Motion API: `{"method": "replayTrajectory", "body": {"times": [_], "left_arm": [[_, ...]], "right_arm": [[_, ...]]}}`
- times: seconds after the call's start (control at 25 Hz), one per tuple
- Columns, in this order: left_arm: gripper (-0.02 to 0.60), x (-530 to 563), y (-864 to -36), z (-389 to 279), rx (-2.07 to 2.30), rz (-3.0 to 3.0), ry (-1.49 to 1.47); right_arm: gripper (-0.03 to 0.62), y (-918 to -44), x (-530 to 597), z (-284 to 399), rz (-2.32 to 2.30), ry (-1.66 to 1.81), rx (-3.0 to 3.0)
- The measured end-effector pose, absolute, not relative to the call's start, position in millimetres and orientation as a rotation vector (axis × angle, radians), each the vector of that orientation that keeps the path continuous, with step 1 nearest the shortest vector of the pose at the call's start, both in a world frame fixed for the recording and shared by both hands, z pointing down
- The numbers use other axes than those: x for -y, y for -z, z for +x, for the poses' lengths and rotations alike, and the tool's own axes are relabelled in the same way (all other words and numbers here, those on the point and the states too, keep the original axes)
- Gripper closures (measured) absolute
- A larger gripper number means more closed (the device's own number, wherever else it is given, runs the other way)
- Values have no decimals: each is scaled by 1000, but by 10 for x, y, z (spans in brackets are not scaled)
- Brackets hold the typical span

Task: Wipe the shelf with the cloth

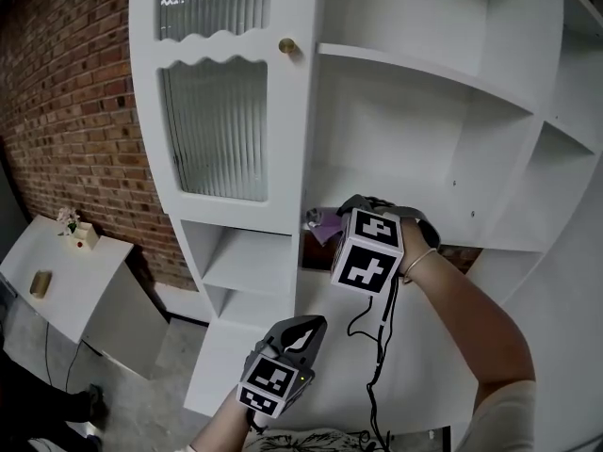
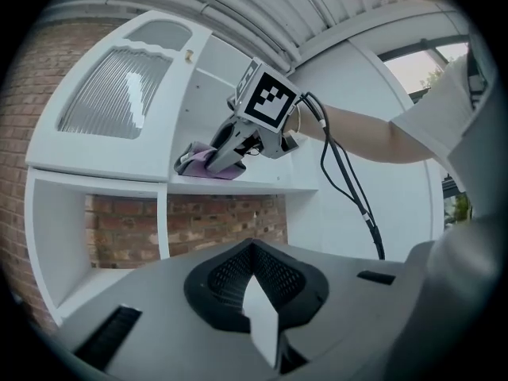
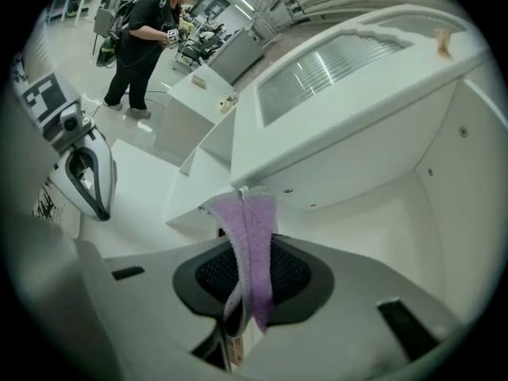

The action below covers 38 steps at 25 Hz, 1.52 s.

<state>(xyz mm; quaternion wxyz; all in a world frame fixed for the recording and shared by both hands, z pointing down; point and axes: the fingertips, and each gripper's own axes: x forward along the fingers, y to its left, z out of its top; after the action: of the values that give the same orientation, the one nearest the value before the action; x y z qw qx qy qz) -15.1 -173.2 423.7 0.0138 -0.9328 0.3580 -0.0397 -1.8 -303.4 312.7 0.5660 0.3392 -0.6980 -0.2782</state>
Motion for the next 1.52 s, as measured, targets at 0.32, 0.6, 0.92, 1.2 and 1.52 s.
{"method": "replayTrajectory", "body": {"times": [0.32, 0.6, 0.92, 1.2, 1.52], "left_arm": [[569, 1675, -4170, -78, -1126, -2910, 77], [569, 1759, -4210, 77, -1169, -2909, 83], [569, 2112, -4219, 144, -1302, -2887, 90], [569, 2417, -4249, 125, -1387, -2863, 84], [569, 2652, -4411, 139, -1431, -2878, 128]], "right_arm": [[514, -2869, 3043, 325, 883, 688, 1599], [514, -2708, 3565, 1036, 1012, 695, 1458], [513, -2831, 4304, 1429, 1080, 597, 1531], [513, -2910, 4875, 1575, 1083, 646, 1461], [513, -3002, 5025, 1526, 1035, 613, 1498]]}}
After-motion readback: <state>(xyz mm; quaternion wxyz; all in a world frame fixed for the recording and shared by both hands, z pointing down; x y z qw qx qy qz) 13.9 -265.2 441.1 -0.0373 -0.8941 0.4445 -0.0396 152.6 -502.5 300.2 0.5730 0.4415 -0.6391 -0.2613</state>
